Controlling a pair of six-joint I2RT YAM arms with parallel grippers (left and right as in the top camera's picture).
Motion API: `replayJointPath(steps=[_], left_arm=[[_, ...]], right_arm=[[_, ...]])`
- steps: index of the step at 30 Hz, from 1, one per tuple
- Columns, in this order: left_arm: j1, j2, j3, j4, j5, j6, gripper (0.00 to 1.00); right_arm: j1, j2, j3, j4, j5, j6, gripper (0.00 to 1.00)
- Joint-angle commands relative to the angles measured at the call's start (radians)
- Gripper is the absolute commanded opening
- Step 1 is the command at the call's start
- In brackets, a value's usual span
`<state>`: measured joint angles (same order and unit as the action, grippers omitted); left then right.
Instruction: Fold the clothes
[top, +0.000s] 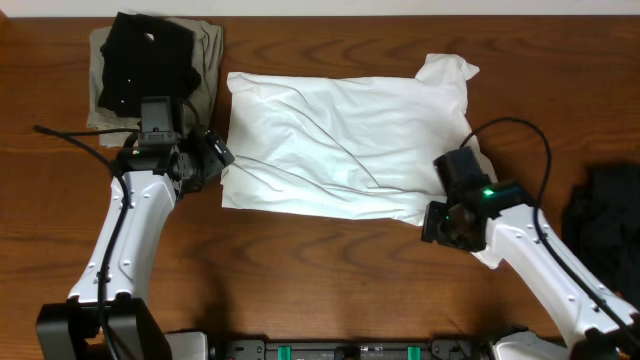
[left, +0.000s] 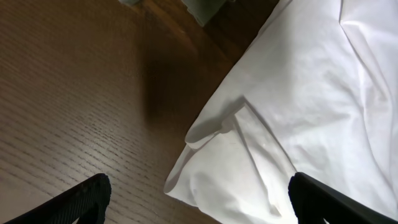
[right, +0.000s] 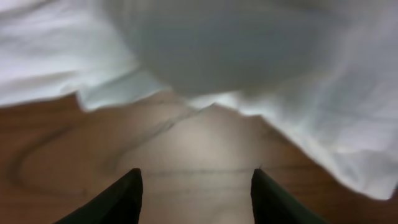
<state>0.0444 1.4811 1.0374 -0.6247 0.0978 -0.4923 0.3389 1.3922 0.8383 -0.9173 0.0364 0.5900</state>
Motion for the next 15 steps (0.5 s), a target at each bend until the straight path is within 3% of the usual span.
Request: replayJointPath(steps=[1,15], left_arm=[[0.000,0.002,-0.005,-0.007,-0.005,0.012,0.93],[0.000,0.002,-0.005,-0.011,-0.005,0.013,0.93]], right_arm=[[0.015,0.050,-0.002,0.025,0.151,0.068,0.54],[0.016,0.171,-0.002,0.166,0.219,-0.027,0.54]])
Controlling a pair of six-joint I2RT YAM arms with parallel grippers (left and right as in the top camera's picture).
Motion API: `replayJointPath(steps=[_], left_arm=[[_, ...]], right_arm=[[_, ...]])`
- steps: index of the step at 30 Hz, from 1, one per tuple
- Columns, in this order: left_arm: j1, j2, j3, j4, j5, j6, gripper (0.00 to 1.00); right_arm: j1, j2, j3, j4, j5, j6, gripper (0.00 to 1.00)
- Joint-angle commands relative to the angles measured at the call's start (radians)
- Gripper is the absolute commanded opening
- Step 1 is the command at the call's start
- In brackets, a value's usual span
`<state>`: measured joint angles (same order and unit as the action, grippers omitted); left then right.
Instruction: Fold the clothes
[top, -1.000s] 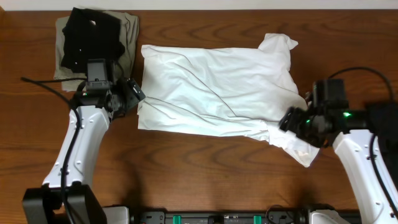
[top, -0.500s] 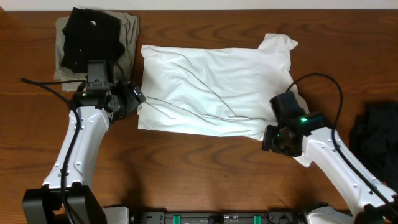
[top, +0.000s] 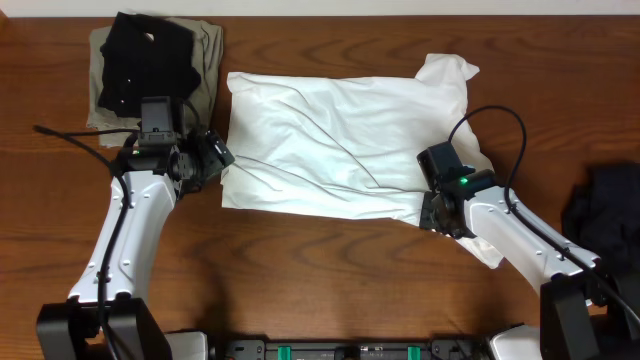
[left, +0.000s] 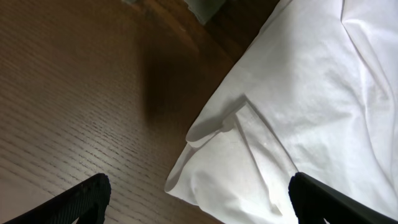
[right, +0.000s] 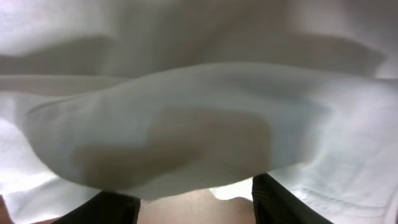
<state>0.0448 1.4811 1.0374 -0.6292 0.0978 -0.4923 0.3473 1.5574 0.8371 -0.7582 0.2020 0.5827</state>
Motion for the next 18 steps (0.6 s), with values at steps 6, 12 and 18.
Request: replayJointPath(steps=[6,12,18], left_arm=[[0.000,0.002,-0.005,-0.006,-0.005,0.013,0.93],[0.000,0.002,-0.005,-0.006,-0.005,0.013,0.93],[0.000,0.002,-0.005,-0.007,-0.005,0.013,0.93]], right_arm=[[0.007,0.006,-0.001,0.023,0.061,-0.020,0.35],[0.007,0.006,-0.001,0.051,0.071,-0.020,0.21],[0.007,0.006,-0.001,0.093,0.106,-0.023,0.06]])
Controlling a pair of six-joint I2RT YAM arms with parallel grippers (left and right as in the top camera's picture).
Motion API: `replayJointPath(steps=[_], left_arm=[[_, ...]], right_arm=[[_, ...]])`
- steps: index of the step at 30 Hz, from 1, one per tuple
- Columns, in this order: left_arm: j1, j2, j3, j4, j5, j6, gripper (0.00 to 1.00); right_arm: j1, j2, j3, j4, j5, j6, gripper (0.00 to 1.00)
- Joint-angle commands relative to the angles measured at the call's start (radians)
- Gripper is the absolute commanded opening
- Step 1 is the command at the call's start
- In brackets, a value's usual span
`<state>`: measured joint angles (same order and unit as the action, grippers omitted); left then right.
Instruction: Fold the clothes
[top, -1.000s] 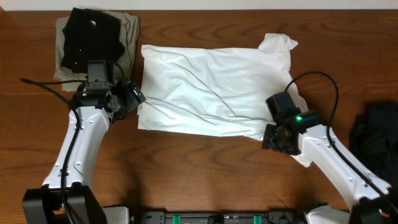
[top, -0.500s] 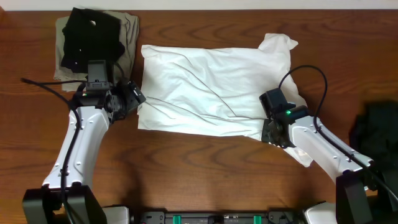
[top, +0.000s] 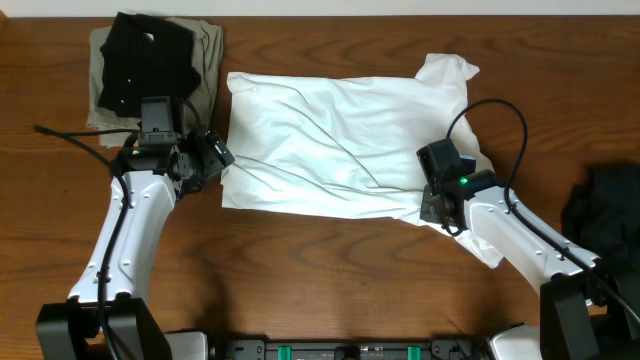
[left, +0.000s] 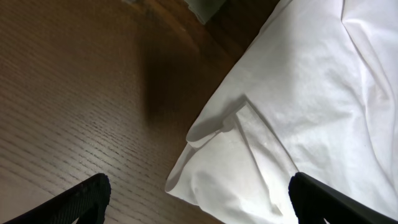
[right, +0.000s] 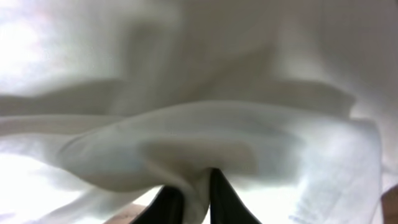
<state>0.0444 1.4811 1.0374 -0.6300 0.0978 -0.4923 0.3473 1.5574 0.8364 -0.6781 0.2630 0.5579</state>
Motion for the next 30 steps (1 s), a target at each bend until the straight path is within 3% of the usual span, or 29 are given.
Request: replayJointPath(steps=[1,25,26,27,30], left_arm=[[0.000,0.002,-0.005,-0.006,-0.005,0.013,0.94],[0.000,0.002,-0.005,-0.010,-0.005,0.013,0.94],[0.000,0.002,-0.005,-0.010,-0.006,0.013,0.94],[0.000,0.002,-0.005,-0.010,-0.005,0.013,0.94],[0.000,0.002,-0.005,-0.008,-0.005,0.033,0.94]], right_arm=[[0.007,0.006,0.000,0.020,0.048,0.002,0.04],[-0.105,0.008,0.011,0.311,0.114,0.000,0.02],[-0.108,0.009,0.011,0.324,0.098,-0.014,0.12],[-0.109,0.010,0.011,0.334,0.084,-0.028,0.29],[-0.109,0.010,0.011,0.333,0.069,-0.061,0.92]])
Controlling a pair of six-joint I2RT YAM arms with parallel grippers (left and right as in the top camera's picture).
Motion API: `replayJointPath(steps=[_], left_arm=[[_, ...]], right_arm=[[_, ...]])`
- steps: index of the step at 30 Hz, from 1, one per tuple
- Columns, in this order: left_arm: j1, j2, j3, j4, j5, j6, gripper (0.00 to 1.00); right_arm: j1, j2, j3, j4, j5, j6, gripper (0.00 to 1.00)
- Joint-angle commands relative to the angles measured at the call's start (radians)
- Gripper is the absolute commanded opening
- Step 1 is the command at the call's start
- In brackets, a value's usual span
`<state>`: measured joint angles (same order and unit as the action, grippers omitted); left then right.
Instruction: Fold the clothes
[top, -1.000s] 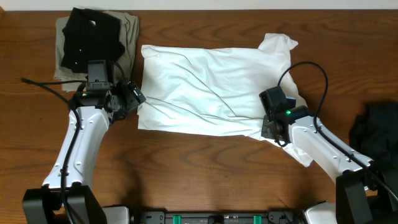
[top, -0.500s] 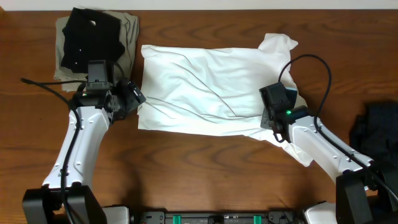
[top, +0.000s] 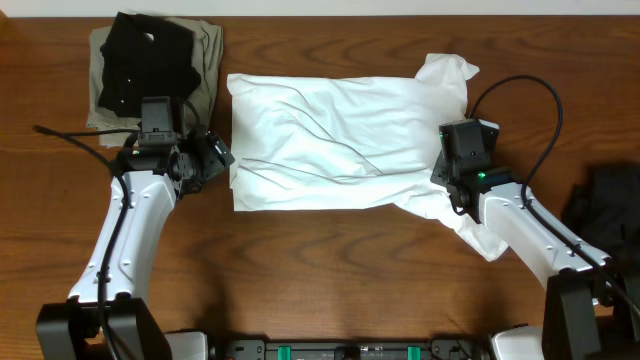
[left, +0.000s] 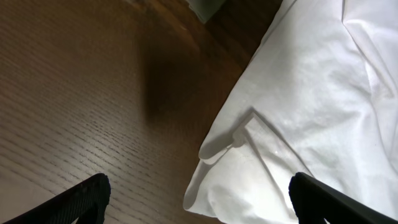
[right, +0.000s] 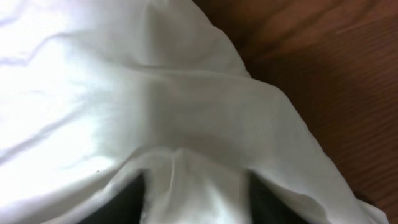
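Note:
A white garment (top: 340, 140) lies spread across the middle of the wooden table (top: 320, 280), with sleeves sticking out at its right end. My left gripper (top: 213, 155) hovers open just off the garment's left edge; the left wrist view shows the folded lower-left corner (left: 249, 130) ahead of the gripper (left: 199, 208), with nothing between its fingers. My right gripper (top: 452, 190) sits on the garment's right end. In the right wrist view its fingers (right: 127, 199) stand apart, with a ridge of white cloth bunched between them.
A folded pile, black on olive (top: 150, 60), sits at the far left corner. A dark heap of clothing (top: 600, 210) lies at the right edge. A white sleeve (top: 485, 235) trails toward the front right beside my right arm.
My right gripper has moved up and to the right and its fingers now stand apart. The garment's lower edge has shifted up and its left corner to the right. The left arm has not moved.
My right gripper was open over bare wood at the garment's lower right corner. Then it was pushed under the cloth's edge, then shut on a pinch of it. Now it is further back, open, and the garment is drawn rightward. The left gripper stayed open throughout.

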<state>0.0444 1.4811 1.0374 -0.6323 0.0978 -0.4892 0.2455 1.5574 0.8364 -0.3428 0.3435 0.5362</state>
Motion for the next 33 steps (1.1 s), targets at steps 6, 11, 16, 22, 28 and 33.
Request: replayJointPath(steps=[6,11,16,22,28,33], left_arm=[[0.000,0.002,-0.005,-0.022,-0.003,0.105,0.94],[0.000,-0.001,-0.005,-0.056,0.136,0.198,0.94],[-0.024,-0.002,-0.005,-0.146,0.216,0.246,0.94],[-0.109,0.000,-0.005,-0.186,0.221,0.268,0.93],[-0.200,0.021,-0.005,-0.135,0.227,0.267,0.43],[-0.214,0.083,-0.005,-0.082,0.228,0.240,0.12]], right_arm=[[-0.034,0.006,0.064,-0.156,0.030,-0.079,0.99],[-0.072,-0.015,0.214,-0.400,-0.119,-0.047,0.99],[-0.080,-0.027,0.317,-0.622,-0.285,-0.048,0.99],[-0.080,-0.028,0.268,-0.702,-0.391,-0.081,0.86],[-0.081,-0.027,0.146,-0.616,-0.445,-0.080,0.24],[-0.082,-0.027,0.076,-0.515,-0.473,-0.059,0.09]])
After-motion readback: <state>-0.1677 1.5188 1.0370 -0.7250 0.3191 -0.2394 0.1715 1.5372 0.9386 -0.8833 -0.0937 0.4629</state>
